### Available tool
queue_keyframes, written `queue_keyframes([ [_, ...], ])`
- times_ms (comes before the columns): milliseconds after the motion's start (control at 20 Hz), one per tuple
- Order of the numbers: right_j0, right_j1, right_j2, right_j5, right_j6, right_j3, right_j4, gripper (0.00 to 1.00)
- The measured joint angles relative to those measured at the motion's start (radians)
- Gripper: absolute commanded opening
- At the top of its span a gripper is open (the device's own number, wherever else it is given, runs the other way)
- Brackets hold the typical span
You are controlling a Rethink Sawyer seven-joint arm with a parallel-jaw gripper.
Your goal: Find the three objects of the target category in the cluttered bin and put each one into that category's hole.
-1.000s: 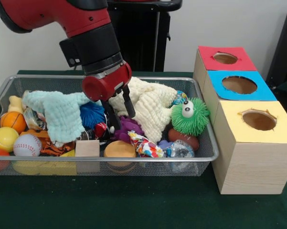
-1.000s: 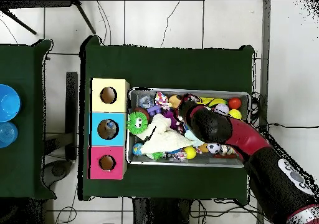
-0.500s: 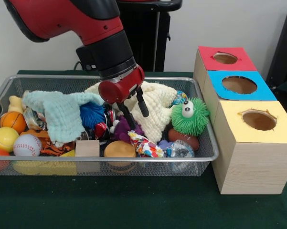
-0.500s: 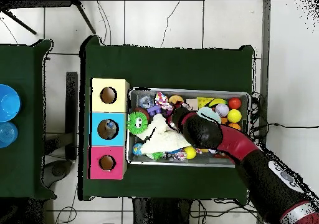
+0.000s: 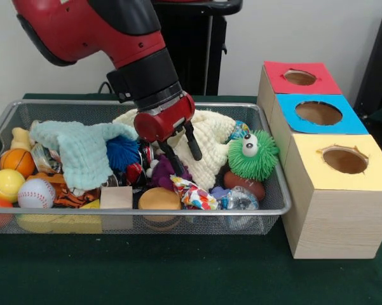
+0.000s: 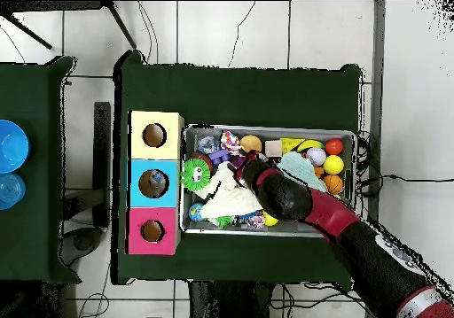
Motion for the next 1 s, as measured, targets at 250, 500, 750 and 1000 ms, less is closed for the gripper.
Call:
queue_keyframes([
  [250,-0.043,0.052,0.016,-0.074,0.000,0.026,0.001,1.00],
  [500,-0.063,0.091,0.016,-0.100,0.000,0.044,-0.010,1.00],
  [750,-0.077,0.132,0.016,-0.108,0.000,0.058,-0.038,1.00],
  [1000,-0.078,0.160,0.023,-0.109,0.000,0.058,-0.057,1.00],
])
